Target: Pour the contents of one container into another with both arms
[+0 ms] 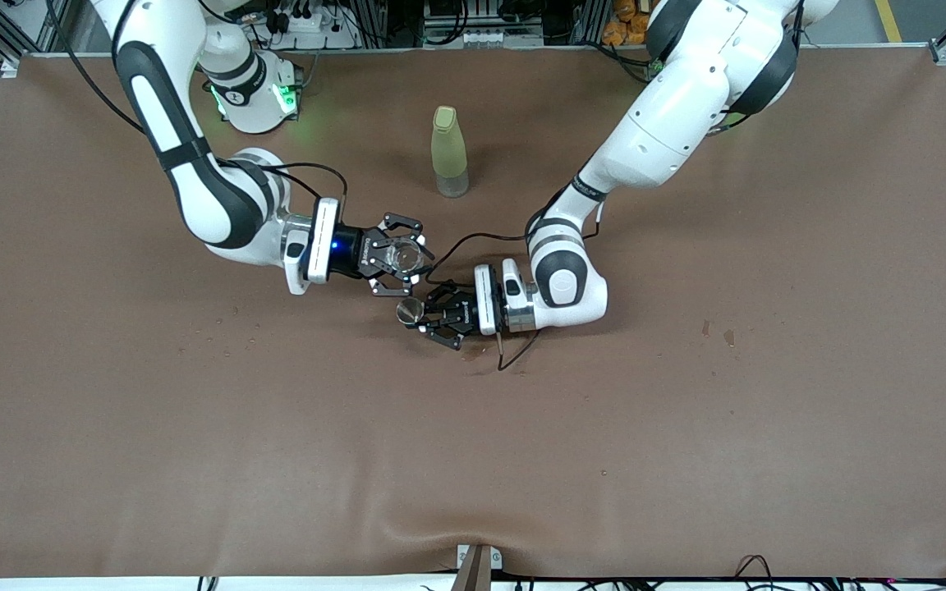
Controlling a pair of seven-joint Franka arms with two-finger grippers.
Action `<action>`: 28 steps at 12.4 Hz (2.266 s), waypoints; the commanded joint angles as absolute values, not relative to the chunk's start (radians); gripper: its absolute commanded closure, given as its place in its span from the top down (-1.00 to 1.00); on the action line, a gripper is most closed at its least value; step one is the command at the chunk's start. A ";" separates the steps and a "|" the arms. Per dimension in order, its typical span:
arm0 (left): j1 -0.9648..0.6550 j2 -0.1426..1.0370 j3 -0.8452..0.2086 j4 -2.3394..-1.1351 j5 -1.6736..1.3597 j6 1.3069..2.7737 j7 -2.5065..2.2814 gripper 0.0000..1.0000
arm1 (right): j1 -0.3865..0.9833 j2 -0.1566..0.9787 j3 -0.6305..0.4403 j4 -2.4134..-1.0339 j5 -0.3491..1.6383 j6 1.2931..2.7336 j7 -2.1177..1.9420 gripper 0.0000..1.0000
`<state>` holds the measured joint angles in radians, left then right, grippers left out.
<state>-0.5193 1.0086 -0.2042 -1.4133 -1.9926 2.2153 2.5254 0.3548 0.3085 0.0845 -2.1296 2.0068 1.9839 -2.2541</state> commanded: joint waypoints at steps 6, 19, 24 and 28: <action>-0.520 0.989 -0.196 -1.422 -2.031 2.224 2.559 -1.00 | 0.342 0.416 0.086 -2.089 2.068 1.983 -2.399 -1.00; -0.515 0.974 -0.206 -1.422 -2.059 2.224 2.563 -1.00 | 0.347 0.422 0.086 -2.082 2.085 1.982 -2.324 -1.00; -0.514 0.974 -0.206 -1.422 -2.059 2.224 2.562 -1.00 | 0.345 0.382 0.086 -2.100 2.085 1.985 -2.249 -1.00; -0.505 0.962 -0.206 -1.437 -2.056 2.218 2.563 -1.00 | 0.345 0.371 0.086 -2.111 2.085 1.987 -2.227 -1.00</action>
<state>-0.5099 0.9961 -0.2023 -1.4066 -2.0225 2.2152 2.5306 0.3503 0.4034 0.0800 -2.0807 2.0614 1.9830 -2.2467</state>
